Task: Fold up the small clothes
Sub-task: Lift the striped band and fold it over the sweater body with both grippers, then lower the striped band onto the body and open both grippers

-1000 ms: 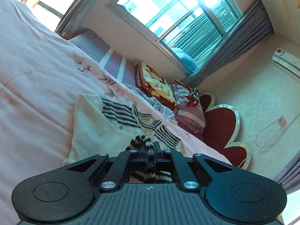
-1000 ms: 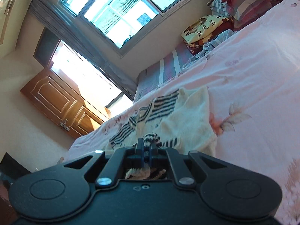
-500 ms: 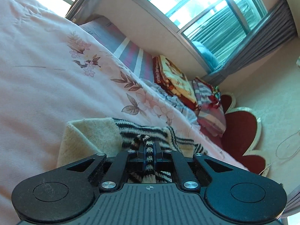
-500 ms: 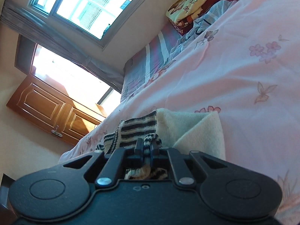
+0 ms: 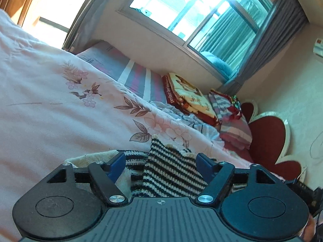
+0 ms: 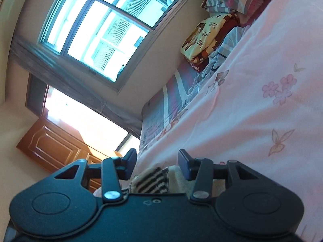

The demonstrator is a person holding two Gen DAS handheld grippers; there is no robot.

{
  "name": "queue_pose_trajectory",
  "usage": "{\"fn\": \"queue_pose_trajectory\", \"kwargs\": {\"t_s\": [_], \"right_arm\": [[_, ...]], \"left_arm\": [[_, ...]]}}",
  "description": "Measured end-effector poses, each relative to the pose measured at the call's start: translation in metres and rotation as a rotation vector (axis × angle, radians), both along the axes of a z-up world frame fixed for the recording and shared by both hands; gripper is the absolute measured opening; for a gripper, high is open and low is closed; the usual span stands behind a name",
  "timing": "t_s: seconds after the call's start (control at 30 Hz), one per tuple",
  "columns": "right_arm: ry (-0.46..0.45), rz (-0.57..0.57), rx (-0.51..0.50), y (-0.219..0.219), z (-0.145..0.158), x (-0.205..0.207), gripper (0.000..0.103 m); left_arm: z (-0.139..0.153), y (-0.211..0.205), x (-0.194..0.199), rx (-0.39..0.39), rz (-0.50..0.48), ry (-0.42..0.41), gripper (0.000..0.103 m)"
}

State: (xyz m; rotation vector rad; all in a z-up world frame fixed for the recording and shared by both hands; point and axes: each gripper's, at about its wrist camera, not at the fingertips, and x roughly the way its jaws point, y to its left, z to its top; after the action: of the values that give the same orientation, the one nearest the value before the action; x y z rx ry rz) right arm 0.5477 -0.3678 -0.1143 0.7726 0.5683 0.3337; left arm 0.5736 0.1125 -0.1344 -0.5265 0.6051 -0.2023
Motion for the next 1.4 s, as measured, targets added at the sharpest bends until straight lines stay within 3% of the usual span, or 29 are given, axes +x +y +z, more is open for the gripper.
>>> {"fn": "queue_pose_trajectory", "kwargs": {"t_s": [0.1, 0.17, 0.23, 0.27, 0.33, 0.37, 0.47, 0.57, 0.63, 0.7, 0.83, 0.93, 0.97, 1.0, 1.03, 1.1, 1.2, 1.27, 1.4], "right_arm": [[0.027, 0.118, -0.188, 0.028, 0.008, 0.0, 0.039], [0.061, 0.17, -0.283, 0.046, 0.007, 0.001, 0.027], [0.082, 0.186, -0.361, 0.061, 0.005, 0.003, 0.026], [0.077, 0.187, -0.403, 0.069, 0.007, 0.002, 0.026], [0.053, 0.186, -0.486, 0.081, 0.011, -0.001, 0.02], [0.036, 0.183, -0.532, 0.087, 0.014, 0.0, 0.006], [-0.057, 0.137, -0.621, 0.097, 0.024, -0.008, 0.005], [-0.124, 0.053, -0.604, 0.084, 0.036, -0.016, 0.005], [-0.125, 0.036, -0.632, 0.082, 0.033, -0.013, 0.005], [-0.02, 0.068, -0.66, 0.084, 0.013, 0.003, 0.005], [0.009, 0.072, -0.666, 0.088, 0.006, 0.011, 0.007], [-0.035, 0.05, -0.651, 0.088, 0.018, 0.0, 0.024], [-0.084, 0.032, -0.649, 0.09, 0.027, -0.008, 0.037], [-0.137, 0.031, -0.643, 0.093, 0.036, -0.014, 0.043], [-0.174, 0.063, -0.637, 0.1, 0.043, -0.016, 0.045], [-0.17, 0.153, -0.663, 0.124, 0.045, -0.008, 0.044], [-0.132, 0.272, -0.724, 0.166, 0.028, 0.004, 0.034], [-0.113, 0.298, -0.758, 0.182, 0.018, 0.007, 0.015], [-0.079, 0.313, -0.806, 0.183, 0.011, 0.009, 0.022]], "left_arm": [[0.004, -0.011, -0.003, 0.119, -0.032, 0.011, 0.057], [0.004, -0.018, -0.002, 0.169, -0.045, 0.032, 0.057], [0.001, -0.028, 0.002, 0.227, -0.081, 0.082, 0.049], [0.003, -0.036, 0.002, 0.292, -0.088, 0.082, 0.042], [0.005, -0.049, -0.002, 0.386, -0.118, 0.08, 0.009], [0.007, -0.052, -0.005, 0.402, -0.109, 0.072, 0.007], [0.014, -0.053, -0.023, 0.425, -0.043, -0.01, 0.005], [0.027, -0.043, -0.046, 0.421, 0.072, -0.115, 0.005], [0.022, -0.035, -0.041, 0.389, 0.076, -0.046, 0.005], [0.007, -0.034, -0.031, 0.385, 0.057, 0.039, 0.005], [0.008, -0.038, -0.03, 0.428, 0.048, 0.046, 0.005], [0.015, -0.03, -0.037, 0.397, 0.059, 0.034, 0.016], [0.022, -0.03, -0.043, 0.388, 0.078, 0.009, 0.037], [0.031, -0.032, -0.05, 0.387, 0.086, -0.044, 0.07], [0.041, -0.041, -0.052, 0.384, 0.079, -0.106, 0.079], [0.054, -0.065, -0.041, 0.368, 0.0, -0.128, 0.08], [0.051, -0.105, -0.02, 0.415, -0.097, -0.083, 0.079], [0.042, -0.12, -0.011, 0.406, -0.119, -0.049, 0.079], [0.021, -0.118, -0.003, 0.405, -0.104, 0.037, 0.08]]}}
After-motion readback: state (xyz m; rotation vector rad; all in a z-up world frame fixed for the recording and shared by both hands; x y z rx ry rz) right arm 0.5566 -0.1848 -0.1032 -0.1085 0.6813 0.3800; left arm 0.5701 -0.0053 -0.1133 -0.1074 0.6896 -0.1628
